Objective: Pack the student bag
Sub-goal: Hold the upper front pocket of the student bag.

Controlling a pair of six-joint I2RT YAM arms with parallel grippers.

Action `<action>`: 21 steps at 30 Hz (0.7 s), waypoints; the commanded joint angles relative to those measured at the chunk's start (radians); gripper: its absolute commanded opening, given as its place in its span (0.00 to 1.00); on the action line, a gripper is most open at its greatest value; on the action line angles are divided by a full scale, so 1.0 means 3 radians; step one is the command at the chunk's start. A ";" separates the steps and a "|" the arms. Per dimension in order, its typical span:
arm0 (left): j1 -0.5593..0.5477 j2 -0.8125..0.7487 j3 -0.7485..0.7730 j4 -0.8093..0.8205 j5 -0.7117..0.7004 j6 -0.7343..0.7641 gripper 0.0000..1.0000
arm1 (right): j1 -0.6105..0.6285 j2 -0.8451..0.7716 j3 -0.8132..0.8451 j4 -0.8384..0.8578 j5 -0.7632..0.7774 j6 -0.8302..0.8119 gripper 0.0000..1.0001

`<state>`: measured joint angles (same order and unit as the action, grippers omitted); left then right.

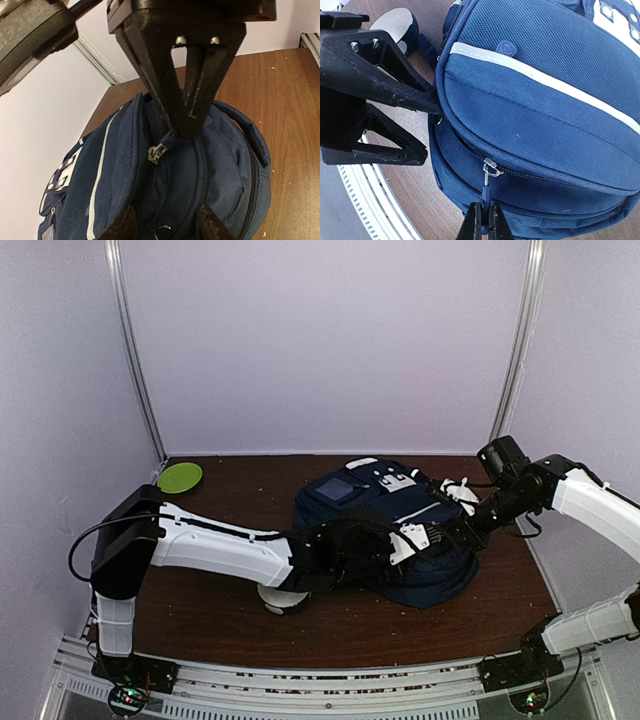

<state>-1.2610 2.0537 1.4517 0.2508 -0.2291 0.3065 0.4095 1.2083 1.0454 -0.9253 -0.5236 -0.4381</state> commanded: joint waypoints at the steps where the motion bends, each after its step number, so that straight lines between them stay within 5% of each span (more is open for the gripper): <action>1: 0.0046 0.0203 0.0433 -0.0027 -0.0304 0.0004 0.44 | 0.0031 -0.0045 -0.0008 -0.0167 -0.0211 -0.0052 0.00; 13: -0.0025 -0.0249 -0.0170 0.0638 0.0007 0.0167 0.40 | 0.0028 -0.0096 -0.0019 -0.0188 -0.0171 -0.0061 0.00; 21: 0.0023 0.0166 0.0422 0.0106 -0.0164 0.0141 0.45 | 0.0026 -0.0101 -0.0040 -0.0189 -0.0172 -0.0068 0.00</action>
<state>-1.2694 2.0464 1.4700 0.3336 -0.2749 0.3573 0.4118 1.2079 1.0443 -0.9360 -0.5385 -0.4454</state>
